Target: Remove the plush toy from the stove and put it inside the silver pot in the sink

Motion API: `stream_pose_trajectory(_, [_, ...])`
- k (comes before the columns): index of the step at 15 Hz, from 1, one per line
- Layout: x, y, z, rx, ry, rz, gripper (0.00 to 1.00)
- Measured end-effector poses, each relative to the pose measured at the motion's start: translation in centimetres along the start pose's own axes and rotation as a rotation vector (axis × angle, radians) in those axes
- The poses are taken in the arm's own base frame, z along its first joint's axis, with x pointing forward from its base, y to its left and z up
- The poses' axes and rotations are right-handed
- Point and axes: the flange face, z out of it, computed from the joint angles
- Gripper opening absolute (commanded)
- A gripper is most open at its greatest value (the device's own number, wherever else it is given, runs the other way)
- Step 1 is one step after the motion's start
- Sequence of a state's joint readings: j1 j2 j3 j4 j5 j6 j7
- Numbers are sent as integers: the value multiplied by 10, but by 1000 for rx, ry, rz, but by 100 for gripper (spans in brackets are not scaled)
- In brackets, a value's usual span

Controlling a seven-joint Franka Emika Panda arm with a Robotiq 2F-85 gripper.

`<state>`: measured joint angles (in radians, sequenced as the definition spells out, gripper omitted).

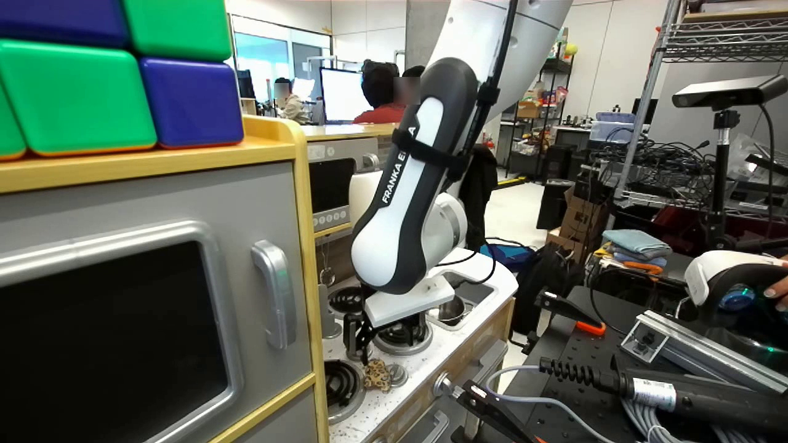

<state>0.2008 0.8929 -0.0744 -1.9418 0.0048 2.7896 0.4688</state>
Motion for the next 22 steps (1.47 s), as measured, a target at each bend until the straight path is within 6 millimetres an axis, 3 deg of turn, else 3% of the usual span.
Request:
stream_pose_trajectory(2, [-2, -8, 7, 8, 9, -4, 100])
stream_pose_trajectory(3, [-3, -13, 10, 11, 10, -5, 75])
stream_pose_trajectory(4, [-4, -17, 12, 15, 12, -7, 74])
stream_pose_trajectory(9, [-7, -34, 14, 40, 8, -8, 35])
stream_pose_trajectory(13, [0, -31, 10, 80, -1, 24, 5])
stream_pose_trajectory(15, [7, -17, 9, 89, -3, 39, 0])
stream_pose_trajectory(17, [14, 4, 3, 105, -11, 50, 2])
stream_pose_trajectory(22, [20, 82, -36, 132, -14, 123, 2])
